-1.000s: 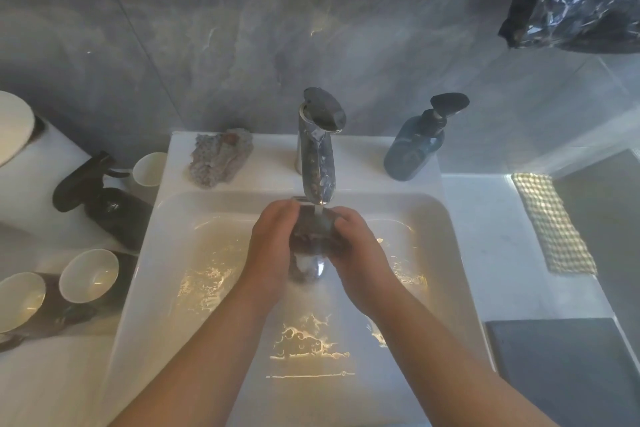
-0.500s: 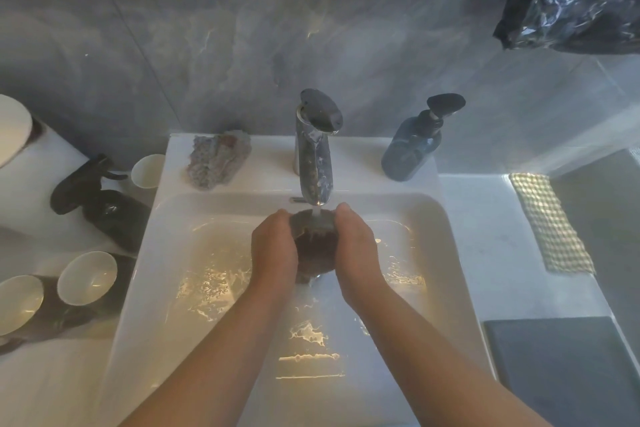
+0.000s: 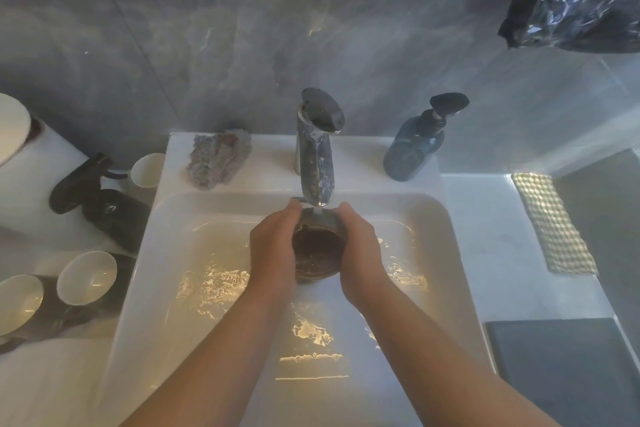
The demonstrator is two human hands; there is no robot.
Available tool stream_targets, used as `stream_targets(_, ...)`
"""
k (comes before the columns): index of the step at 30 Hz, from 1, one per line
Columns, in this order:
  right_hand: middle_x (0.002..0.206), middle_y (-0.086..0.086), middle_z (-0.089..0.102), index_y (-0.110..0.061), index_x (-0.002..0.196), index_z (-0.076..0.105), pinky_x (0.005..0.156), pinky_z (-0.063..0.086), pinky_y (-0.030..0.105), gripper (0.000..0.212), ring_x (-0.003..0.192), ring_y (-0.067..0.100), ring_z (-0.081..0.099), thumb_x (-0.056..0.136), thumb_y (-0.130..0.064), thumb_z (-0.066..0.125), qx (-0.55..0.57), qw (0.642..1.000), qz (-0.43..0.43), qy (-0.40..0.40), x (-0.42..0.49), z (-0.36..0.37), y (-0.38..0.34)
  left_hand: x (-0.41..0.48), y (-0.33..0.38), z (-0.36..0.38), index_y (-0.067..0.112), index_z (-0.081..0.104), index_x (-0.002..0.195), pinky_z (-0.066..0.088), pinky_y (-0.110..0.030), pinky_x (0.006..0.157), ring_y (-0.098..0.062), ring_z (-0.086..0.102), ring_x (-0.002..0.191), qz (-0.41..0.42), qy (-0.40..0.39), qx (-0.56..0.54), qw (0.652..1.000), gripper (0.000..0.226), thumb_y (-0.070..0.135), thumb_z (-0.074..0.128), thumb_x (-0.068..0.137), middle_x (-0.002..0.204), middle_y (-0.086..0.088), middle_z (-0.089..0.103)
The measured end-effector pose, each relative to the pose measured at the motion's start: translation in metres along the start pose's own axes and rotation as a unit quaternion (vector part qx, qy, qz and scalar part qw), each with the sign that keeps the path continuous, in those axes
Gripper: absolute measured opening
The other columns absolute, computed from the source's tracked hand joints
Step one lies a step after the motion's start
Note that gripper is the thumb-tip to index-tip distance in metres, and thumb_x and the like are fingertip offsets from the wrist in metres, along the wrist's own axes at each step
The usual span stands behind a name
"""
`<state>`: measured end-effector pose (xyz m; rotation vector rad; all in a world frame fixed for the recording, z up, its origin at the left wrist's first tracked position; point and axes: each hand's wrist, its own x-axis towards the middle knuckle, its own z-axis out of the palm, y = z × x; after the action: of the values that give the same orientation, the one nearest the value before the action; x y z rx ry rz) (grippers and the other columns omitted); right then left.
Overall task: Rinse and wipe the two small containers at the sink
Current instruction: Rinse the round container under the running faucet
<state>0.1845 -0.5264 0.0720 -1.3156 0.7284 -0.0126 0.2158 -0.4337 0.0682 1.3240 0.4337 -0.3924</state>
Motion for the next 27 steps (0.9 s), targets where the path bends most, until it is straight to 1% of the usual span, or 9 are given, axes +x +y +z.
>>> stream_targets(2, 0.083, 0.015, 0.067, -0.005, 0.085, 0.067, 0.069, 0.05, 0.031, 0.04, 0.077, 0.022, 0.062, 0.086, -0.039, 0.047, -0.01, 1.0, 0.004, 0.01, 0.001, 0.003, 0.001, 0.0, 0.002, 0.001, 0.02, 0.075, 0.071, 0.056, -0.055, 0.084, -0.035, 0.07, 0.086, 0.004, 0.031, 0.042, 0.999, 0.03, 0.047, 0.062, 0.071, 0.08, -0.008, 0.074)
stream_targets(4, 0.073, 0.009, 0.058, -0.007, 0.073, 0.06, 0.062, 0.043, 0.03, 0.028, 0.072, 0.023, 0.052, 0.091, -0.026, 0.05, -0.038, 0.998, 0.003, 0.044, 0.006, 0.004, 0.0, -0.001, 0.008, 0.002, 0.018, 0.067, 0.058, 0.054, -0.048, 0.075, -0.032, 0.063, 0.079, -0.019, 0.07, 0.049, 0.996, 0.025, 0.038, 0.056, 0.069, 0.072, -0.008, 0.066)
stream_targets(8, 0.075, 0.01, 0.064, 0.003, 0.086, 0.069, 0.049, 0.046, 0.015, 0.027, 0.069, 0.022, 0.058, 0.096, -0.016, 0.053, -0.099, 0.994, 0.019, 0.048, 0.015, 0.002, -0.001, -0.005, 0.017, 0.004, 0.028, 0.071, 0.049, 0.053, -0.051, 0.086, -0.038, 0.064, 0.09, -0.025, 0.077, 0.062, 0.995, 0.03, 0.031, 0.047, 0.067, 0.081, -0.013, 0.068)
stream_targets(12, 0.089, 0.018, 0.074, -0.011, 0.075, 0.075, 0.072, 0.053, 0.033, 0.026, 0.089, 0.039, 0.07, 0.093, -0.017, 0.056, -0.038, 0.996, 0.061, 0.045, 0.015, 0.001, -0.002, -0.007, 0.021, 0.006, 0.027, 0.072, 0.05, 0.052, -0.044, 0.078, -0.034, 0.063, 0.082, -0.005, 0.034, 0.058, 0.998, 0.026, 0.032, 0.055, 0.069, 0.078, -0.009, 0.069)
stream_targets(16, 0.079, 0.015, 0.065, -0.008, 0.073, 0.063, 0.069, 0.046, 0.033, 0.032, 0.075, 0.022, 0.058, 0.095, -0.027, 0.049, -0.052, 0.998, -0.002, 0.035, 0.004, 0.003, -0.004, -0.009, 0.013, 0.005, 0.023, 0.071, 0.062, 0.054, -0.042, 0.072, -0.025, 0.066, 0.075, 0.048, 0.029, 0.094, 0.994, 0.026, 0.039, 0.06, 0.079, 0.07, 0.0, 0.07)
stream_targets(20, 0.077, 0.009, 0.053, -0.002, 0.079, 0.058, 0.063, 0.036, 0.033, 0.027, 0.076, 0.021, 0.046, 0.097, -0.016, 0.043, -0.095, 0.992, 0.057, 0.068, 0.011, 0.003, -0.008, 0.011, 0.004, 0.0, 0.014, 0.056, 0.071, 0.043, -0.041, 0.075, -0.027, 0.051, 0.081, -0.024, 0.064, 0.109, 0.992, 0.026, 0.018, 0.046, 0.095, 0.076, -0.007, 0.058)
stream_targets(23, 0.088, 0.012, 0.057, -0.01, 0.08, 0.055, 0.072, 0.04, 0.034, 0.032, 0.083, 0.024, 0.051, 0.101, -0.021, 0.034, -0.107, 0.986, 0.119, 0.051, 0.013, 0.003, -0.009, 0.018, 0.007, -0.001, 0.008, 0.063, 0.089, 0.054, -0.045, 0.091, -0.035, 0.065, 0.089, -0.118, 0.072, 0.066, 0.988, 0.032, 0.035, 0.047, 0.093, 0.097, -0.017, 0.07)
stream_targets(25, 0.098, 0.016, 0.064, -0.011, 0.093, 0.06, 0.084, 0.049, 0.039, 0.039, 0.096, 0.029, 0.06, 0.103, -0.033, 0.029, -0.091, 0.985, 0.143, 0.028, 0.011, 0.001, -0.009, 0.018, 0.008, -0.003, 0.013, 0.067, 0.087, 0.058, -0.049, 0.081, -0.036, 0.069, 0.086, -0.174, 0.061, 0.008, 0.983, 0.037, 0.042, 0.046, 0.097, 0.091, -0.018, 0.073)
stream_targets(27, 0.108, 0.021, 0.068, -0.01, 0.099, 0.064, 0.098, 0.05, 0.05, 0.045, 0.103, 0.033, 0.063, 0.098, -0.04, 0.03, -0.082, 0.99, 0.116, 0.012, 0.008, -0.002, -0.01, 0.016, 0.011, -0.004, 0.012, 0.069, 0.086, 0.058, -0.041, 0.064, -0.033, 0.069, 0.076, -0.185, 0.027, -0.02, 0.982, 0.035, 0.034, 0.045, 0.1, 0.086, -0.018, 0.073)
